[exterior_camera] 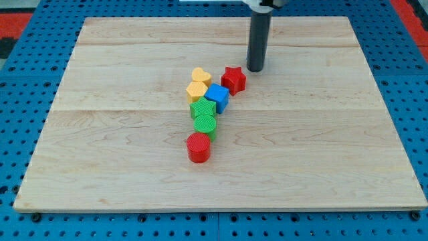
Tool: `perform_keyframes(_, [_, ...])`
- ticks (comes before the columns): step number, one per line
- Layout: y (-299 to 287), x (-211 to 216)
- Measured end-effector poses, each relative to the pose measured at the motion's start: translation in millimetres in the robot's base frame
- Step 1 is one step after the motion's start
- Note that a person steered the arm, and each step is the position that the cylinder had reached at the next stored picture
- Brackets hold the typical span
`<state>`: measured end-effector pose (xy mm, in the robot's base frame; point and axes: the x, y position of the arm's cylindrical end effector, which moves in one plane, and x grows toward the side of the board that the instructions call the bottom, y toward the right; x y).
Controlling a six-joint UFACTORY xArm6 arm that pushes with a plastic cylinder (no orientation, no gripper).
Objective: Push the blue triangle into the group of blocks
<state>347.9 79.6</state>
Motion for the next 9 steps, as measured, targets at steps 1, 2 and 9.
perform_keyframes(1, [-17, 4])
perform_keyframes(2, [-42, 4])
perform_keyframes(9, [43, -12])
